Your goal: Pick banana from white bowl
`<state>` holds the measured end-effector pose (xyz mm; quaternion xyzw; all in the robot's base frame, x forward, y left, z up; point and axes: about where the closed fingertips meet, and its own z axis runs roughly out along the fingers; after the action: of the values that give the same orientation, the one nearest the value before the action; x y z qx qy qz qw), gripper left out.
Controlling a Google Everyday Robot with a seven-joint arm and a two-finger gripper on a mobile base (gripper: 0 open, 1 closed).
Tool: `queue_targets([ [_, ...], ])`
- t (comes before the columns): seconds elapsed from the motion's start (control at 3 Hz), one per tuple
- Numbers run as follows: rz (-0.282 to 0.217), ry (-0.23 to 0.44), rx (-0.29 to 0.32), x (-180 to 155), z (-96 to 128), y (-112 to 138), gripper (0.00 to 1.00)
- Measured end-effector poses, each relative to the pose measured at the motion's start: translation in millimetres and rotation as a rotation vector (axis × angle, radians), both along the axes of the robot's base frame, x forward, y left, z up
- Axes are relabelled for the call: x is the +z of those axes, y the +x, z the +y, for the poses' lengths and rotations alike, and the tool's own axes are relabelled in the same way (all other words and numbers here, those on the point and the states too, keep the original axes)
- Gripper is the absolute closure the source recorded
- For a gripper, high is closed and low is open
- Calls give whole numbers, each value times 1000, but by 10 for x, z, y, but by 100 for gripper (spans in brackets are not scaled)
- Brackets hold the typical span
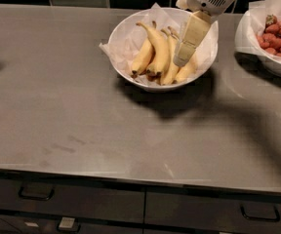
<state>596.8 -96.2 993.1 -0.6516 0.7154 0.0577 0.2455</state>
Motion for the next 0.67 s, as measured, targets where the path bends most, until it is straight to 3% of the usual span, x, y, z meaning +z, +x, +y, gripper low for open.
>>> queue_targets([
  [0.33, 27, 62, -94, -115, 52, 340, 0],
  [0.67, 33, 68, -107, -131, 55, 362, 0],
])
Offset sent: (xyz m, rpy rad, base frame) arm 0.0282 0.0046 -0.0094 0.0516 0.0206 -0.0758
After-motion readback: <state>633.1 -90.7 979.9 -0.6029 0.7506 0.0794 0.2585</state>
